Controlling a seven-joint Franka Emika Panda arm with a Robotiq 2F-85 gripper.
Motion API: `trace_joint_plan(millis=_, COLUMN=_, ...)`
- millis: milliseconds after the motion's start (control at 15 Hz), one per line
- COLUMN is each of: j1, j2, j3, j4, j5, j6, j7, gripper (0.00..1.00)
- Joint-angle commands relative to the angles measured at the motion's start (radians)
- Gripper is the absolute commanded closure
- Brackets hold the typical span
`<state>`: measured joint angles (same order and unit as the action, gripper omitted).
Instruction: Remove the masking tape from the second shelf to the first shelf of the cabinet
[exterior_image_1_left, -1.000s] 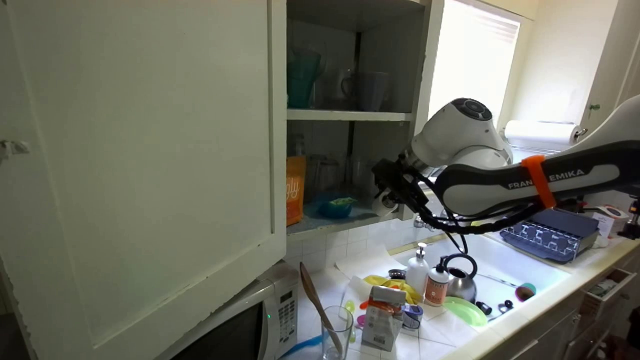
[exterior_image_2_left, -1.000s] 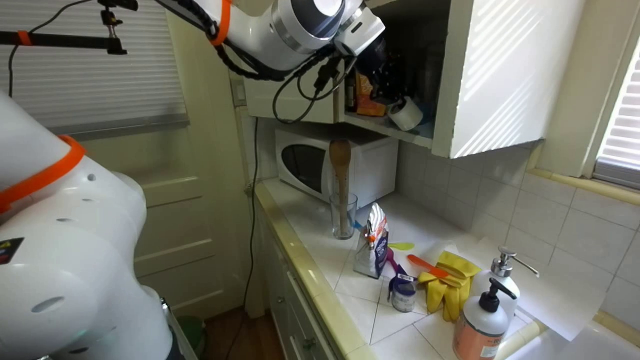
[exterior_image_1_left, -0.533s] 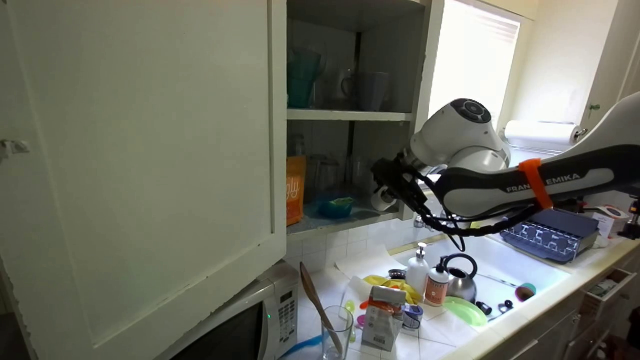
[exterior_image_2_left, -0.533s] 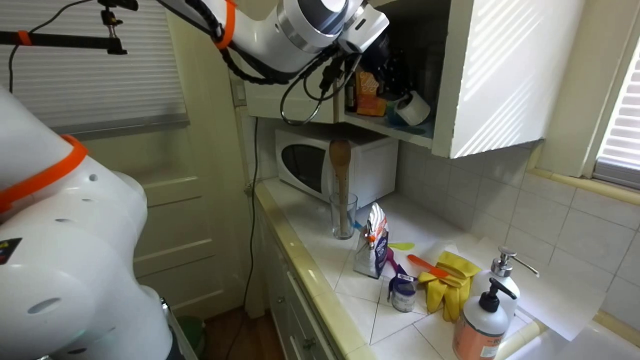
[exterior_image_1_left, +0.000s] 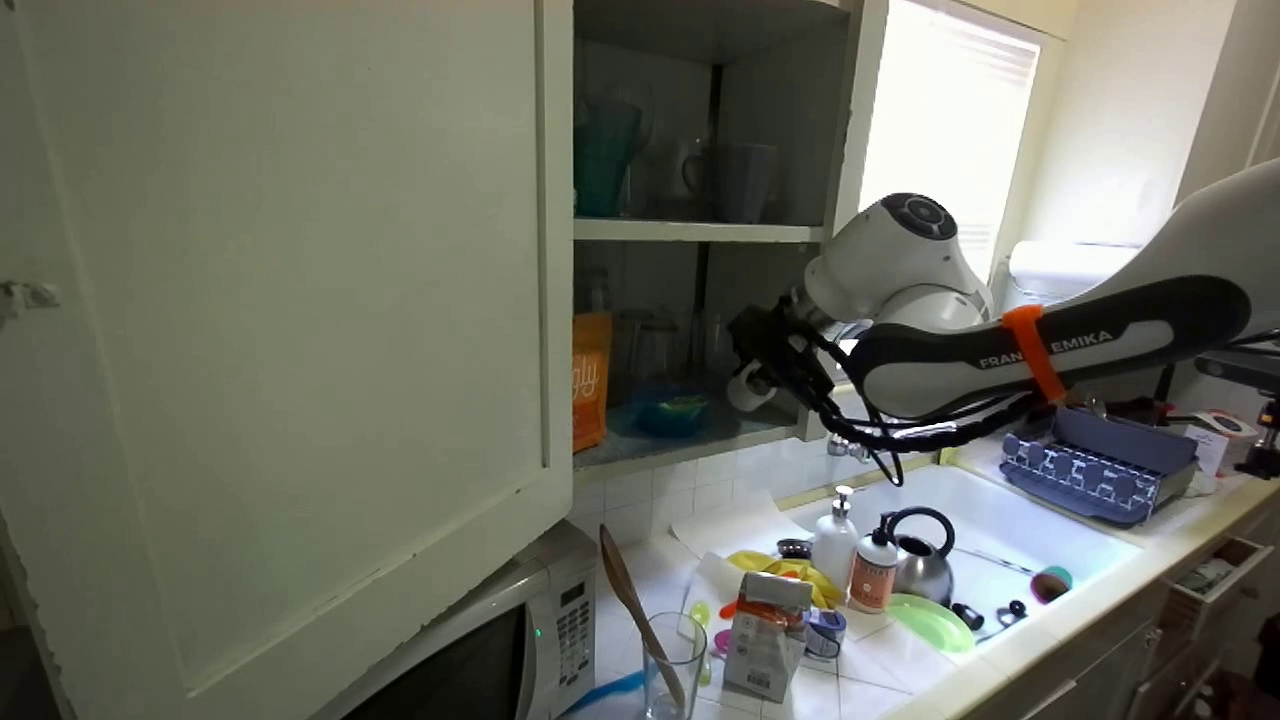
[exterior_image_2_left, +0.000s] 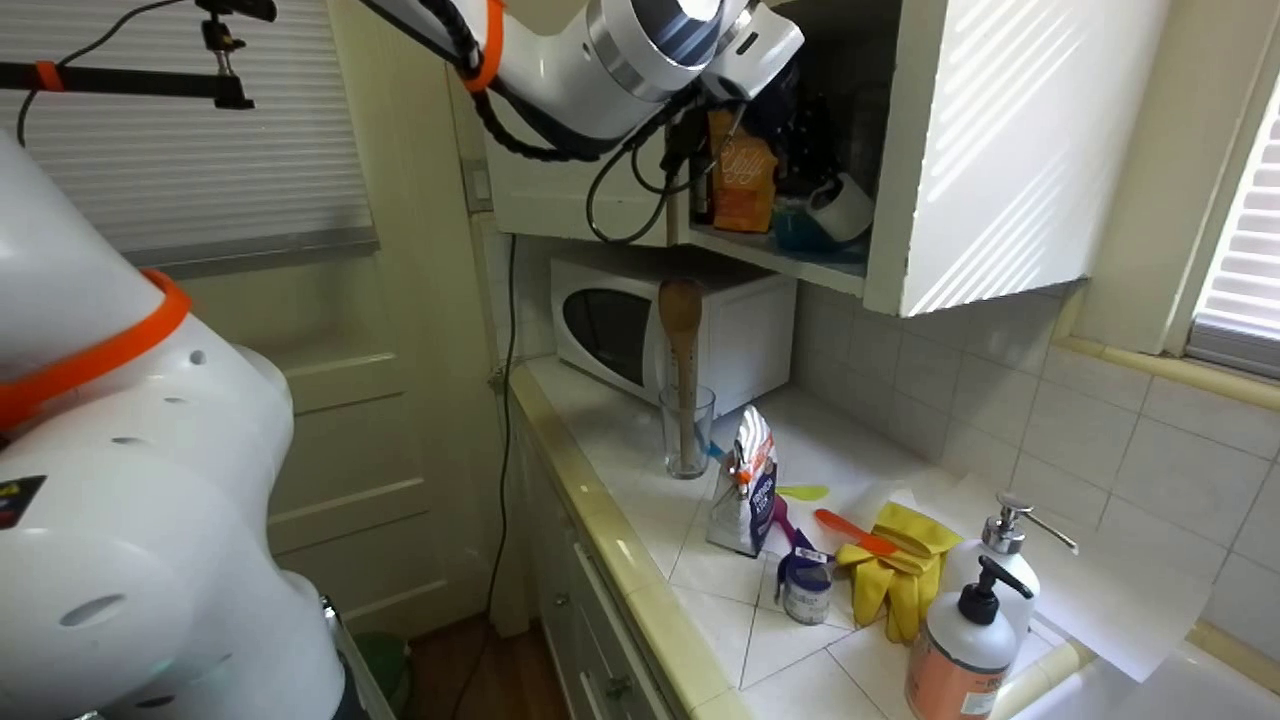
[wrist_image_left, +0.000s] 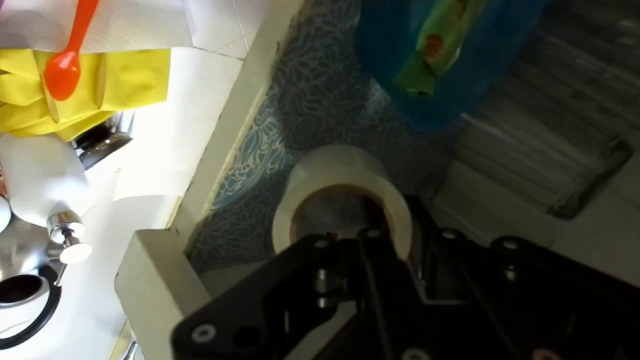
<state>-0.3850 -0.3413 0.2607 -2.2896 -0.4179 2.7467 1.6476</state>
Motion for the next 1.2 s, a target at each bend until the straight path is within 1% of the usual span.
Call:
trace_joint_plan(millis=0, j1=0.045, j2=0.061, j3=-0.046, j4=0.046, j5=0.016, j6=-0.004, j7=-0.005, gripper=0.96)
trace_joint_plan(millis=133, j1=0.069, j2=0.081, j3=-0.072, j4=0.056, j5=0.033, j6=-0.003, j7=-0.017, gripper=0.96)
trace_joint_plan(millis=200, j1=0.049, j2=0.087, j3=-0.054, j4=0.059, j5=0.048, j6=-0.001, j7=-0.025, gripper=0.96)
trace_joint_plan(millis=333, j1=0.057, j2=0.099, j3=-0.061, j4=0.068, j5=0.070, j6=-0.009, j7=-0.036, gripper=0.96)
trace_joint_plan(millis=400, j1=0.100, j2=0.106, j3=-0.099, j4=0.074, j5=0.083, j6=-0.019, j7=-0.044, gripper=0.96)
trace_joint_plan(millis=467, j1=0.111, j2=0.110, j3=-0.107, j4=0.076, j5=0.102, j6=-0.029, j7=-0.052, gripper=0.96)
trace_joint_plan(millis=533, j1=0.127, j2=0.113, j3=-0.120, j4=0.079, j5=0.124, j6=-0.037, j7=-0.064, gripper=0.95)
trace_joint_plan(millis=600, j1=0.136, j2=0.116, j3=-0.129, j4=0.082, j5=0.136, j6=-0.039, j7=-0.068, gripper=0.90)
trace_joint_plan(millis=667, j1=0.145, j2=0.119, j3=-0.137, j4=0.084, j5=0.148, j6=-0.040, j7=-0.075, gripper=0.91)
trace_joint_plan(millis=733, j1=0.150, j2=0.120, j3=-0.144, j4=0.087, j5=0.151, j6=-0.043, j7=-0.076, gripper=0.89)
trace_joint_plan(millis=800, j1=0.156, j2=0.121, j3=-0.150, j4=0.088, j5=0.160, j6=-0.047, j7=-0.079, gripper=0.76)
trace_joint_plan(millis=867, j1=0.162, j2=0.122, j3=-0.156, j4=0.089, j5=0.167, j6=-0.049, j7=-0.082, gripper=0.68)
trace_joint_plan(millis=933, j1=0.165, j2=0.121, j3=-0.162, j4=0.089, j5=0.173, j6=-0.052, j7=-0.084, gripper=0.53)
trace_joint_plan(millis=1133, j1=0.170, j2=0.117, j3=-0.173, j4=0.088, j5=0.182, j6=-0.054, j7=-0.085, gripper=0.31)
